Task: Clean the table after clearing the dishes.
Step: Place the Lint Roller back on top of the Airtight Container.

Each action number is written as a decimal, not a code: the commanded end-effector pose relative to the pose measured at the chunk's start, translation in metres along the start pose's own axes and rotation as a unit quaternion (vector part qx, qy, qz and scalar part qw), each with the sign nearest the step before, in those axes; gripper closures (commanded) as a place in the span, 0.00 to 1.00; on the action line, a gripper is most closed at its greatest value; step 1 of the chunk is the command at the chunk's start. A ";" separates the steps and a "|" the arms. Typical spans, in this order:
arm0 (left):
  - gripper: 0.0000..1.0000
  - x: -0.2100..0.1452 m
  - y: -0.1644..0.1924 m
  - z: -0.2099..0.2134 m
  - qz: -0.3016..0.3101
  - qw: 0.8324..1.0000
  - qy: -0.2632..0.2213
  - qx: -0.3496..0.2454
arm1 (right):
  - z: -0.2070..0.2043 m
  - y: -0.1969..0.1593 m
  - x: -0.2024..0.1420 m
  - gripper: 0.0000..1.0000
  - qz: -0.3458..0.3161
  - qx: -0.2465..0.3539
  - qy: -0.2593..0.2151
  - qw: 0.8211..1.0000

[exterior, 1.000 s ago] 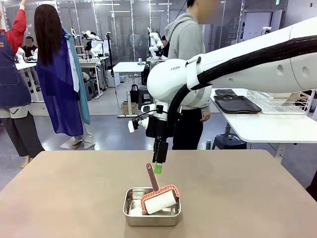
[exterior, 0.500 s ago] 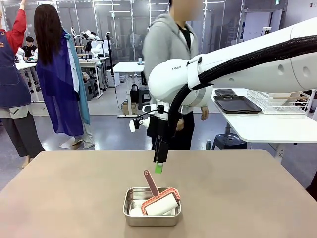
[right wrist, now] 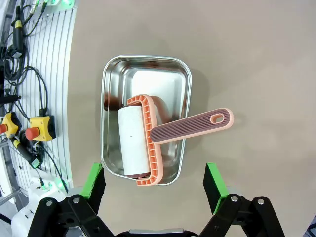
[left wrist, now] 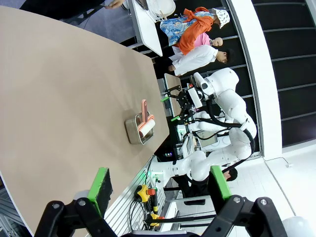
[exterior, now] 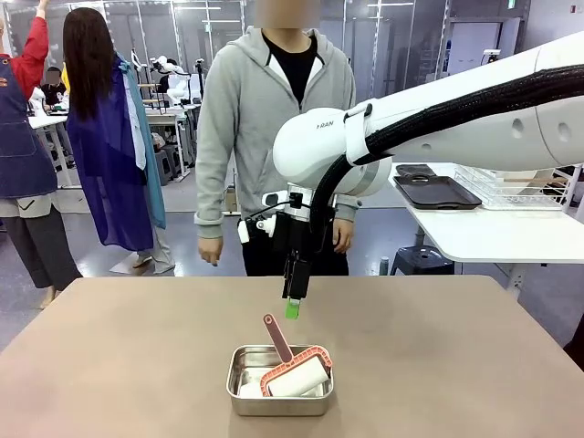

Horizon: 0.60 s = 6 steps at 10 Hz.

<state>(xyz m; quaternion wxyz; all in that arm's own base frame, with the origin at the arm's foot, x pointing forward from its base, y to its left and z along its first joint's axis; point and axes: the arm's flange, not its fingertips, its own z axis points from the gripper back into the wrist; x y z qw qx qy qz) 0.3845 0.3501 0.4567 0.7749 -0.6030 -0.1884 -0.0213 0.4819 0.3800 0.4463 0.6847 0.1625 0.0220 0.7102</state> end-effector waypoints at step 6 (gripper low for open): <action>0.00 -0.003 -0.003 0.001 0.000 1.000 -0.001 -0.006 | -0.001 0.002 0.002 0.00 0.002 0.001 0.001 1.000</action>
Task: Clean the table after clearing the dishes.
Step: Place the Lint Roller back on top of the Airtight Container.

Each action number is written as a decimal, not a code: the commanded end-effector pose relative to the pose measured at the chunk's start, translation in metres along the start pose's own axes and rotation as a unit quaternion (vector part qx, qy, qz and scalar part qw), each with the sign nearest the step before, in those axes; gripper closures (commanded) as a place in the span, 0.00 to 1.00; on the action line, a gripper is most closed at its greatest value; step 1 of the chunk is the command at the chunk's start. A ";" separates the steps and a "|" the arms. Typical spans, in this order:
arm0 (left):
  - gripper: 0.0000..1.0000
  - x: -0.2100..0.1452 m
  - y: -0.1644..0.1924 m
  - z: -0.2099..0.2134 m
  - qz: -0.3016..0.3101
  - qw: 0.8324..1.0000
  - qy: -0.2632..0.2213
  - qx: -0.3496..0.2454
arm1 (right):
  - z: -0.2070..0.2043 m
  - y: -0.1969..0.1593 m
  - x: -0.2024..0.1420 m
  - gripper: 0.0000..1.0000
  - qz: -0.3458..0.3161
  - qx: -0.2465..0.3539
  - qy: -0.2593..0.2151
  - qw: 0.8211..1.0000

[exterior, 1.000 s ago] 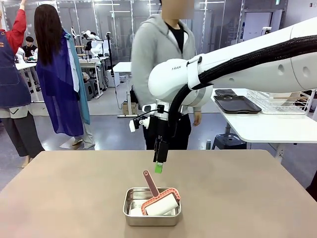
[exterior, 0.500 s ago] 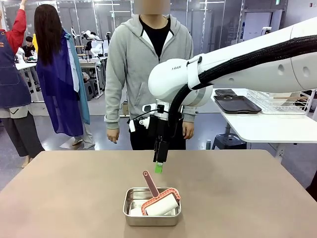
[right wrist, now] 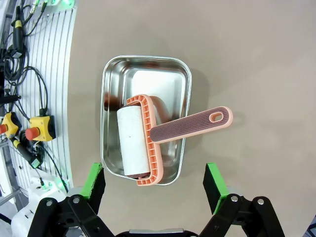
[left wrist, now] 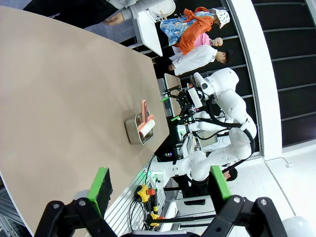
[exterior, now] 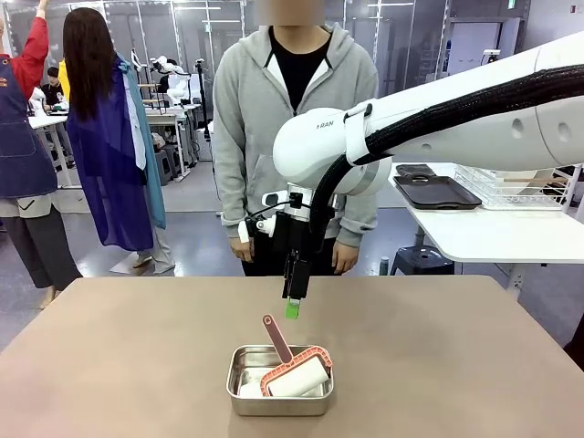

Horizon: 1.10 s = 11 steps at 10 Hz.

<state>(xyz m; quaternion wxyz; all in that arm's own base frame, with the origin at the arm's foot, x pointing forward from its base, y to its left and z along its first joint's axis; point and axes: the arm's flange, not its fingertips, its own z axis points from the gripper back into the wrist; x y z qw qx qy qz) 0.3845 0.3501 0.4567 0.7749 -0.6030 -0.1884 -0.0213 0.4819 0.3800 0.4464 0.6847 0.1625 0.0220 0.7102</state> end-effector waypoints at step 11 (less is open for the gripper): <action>0.00 -0.003 -0.003 0.001 0.000 1.000 -0.001 -0.006 | 0.089 0.033 -0.327 0.00 -0.382 0.210 -0.575 0.693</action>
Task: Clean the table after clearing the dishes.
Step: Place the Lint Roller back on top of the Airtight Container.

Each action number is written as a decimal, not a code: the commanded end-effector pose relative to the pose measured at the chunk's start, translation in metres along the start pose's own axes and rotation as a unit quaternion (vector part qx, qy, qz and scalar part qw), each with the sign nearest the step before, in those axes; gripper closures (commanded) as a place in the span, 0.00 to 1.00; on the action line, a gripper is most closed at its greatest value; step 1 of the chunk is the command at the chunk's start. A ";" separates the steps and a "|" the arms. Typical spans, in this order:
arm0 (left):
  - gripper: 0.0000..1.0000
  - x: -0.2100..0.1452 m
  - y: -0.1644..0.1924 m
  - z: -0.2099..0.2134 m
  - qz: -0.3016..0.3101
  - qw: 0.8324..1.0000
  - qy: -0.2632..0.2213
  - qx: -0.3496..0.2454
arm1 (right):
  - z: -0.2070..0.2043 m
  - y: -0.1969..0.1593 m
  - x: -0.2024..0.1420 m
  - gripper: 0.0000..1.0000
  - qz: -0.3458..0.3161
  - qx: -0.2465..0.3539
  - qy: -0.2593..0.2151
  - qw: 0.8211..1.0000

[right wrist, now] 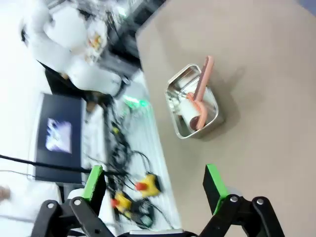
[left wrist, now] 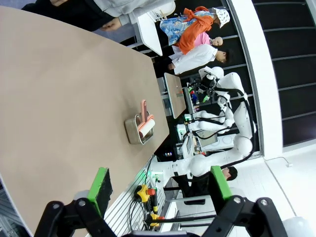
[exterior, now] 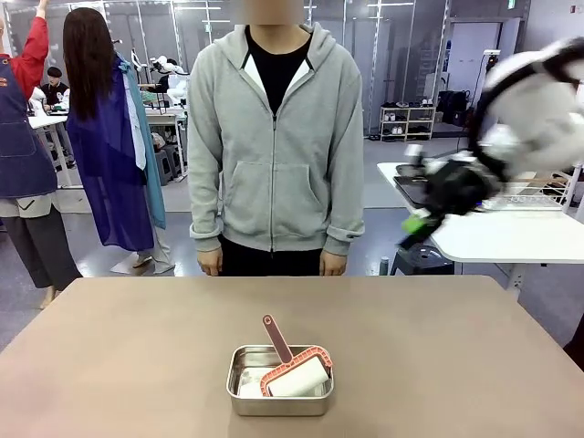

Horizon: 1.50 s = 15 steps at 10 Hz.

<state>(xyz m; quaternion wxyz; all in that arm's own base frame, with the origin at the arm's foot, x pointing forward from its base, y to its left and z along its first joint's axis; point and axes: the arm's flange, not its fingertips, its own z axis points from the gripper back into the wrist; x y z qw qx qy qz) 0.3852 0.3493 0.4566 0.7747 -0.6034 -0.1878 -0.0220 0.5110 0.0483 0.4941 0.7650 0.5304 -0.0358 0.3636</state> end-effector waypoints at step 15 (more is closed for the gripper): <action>0.00 -0.004 -0.003 0.002 0.000 1.000 -0.002 -0.006 | 0.172 -0.025 -0.353 0.00 -0.219 0.027 -0.595 0.773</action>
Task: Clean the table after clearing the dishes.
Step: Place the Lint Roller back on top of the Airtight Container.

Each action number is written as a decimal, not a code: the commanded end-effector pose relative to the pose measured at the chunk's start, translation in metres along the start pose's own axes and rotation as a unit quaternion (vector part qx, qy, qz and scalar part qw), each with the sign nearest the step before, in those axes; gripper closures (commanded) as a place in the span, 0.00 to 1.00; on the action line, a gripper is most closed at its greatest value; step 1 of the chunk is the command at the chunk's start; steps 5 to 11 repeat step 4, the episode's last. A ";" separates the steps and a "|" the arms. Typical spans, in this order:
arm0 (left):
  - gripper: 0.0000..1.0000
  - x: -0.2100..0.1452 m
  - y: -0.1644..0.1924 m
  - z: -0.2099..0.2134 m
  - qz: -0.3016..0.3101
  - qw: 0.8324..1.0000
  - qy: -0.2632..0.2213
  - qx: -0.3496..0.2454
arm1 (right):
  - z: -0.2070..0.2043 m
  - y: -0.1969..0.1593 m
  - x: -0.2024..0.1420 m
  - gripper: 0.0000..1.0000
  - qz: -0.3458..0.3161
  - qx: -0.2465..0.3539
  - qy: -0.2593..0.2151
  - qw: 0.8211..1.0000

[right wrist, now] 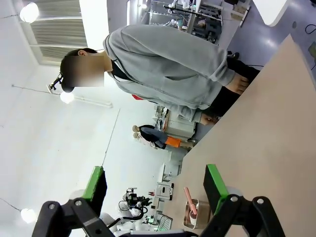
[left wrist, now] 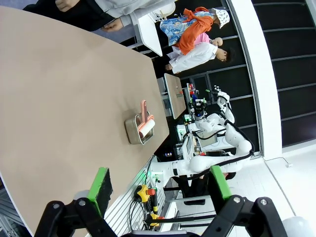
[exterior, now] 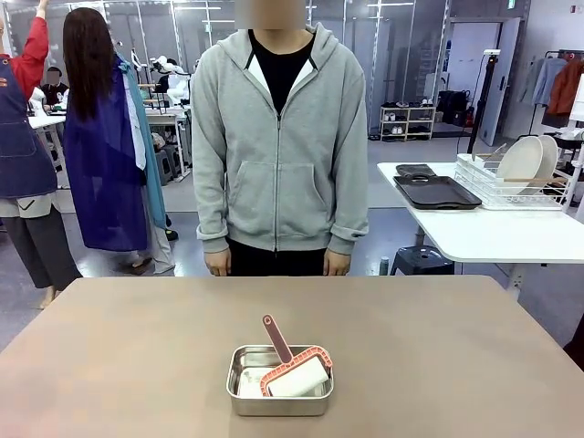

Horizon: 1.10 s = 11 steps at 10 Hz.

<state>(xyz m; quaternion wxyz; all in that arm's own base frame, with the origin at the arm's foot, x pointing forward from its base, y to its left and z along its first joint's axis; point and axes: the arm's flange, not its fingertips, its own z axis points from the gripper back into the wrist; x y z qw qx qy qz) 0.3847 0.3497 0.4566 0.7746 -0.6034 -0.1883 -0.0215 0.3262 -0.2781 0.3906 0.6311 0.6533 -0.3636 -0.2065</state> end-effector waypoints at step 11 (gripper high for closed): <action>0.00 -0.004 -0.003 0.002 0.000 1.000 -0.001 -0.006 | 0.004 0.004 0.003 0.00 -0.001 -0.001 0.009 1.000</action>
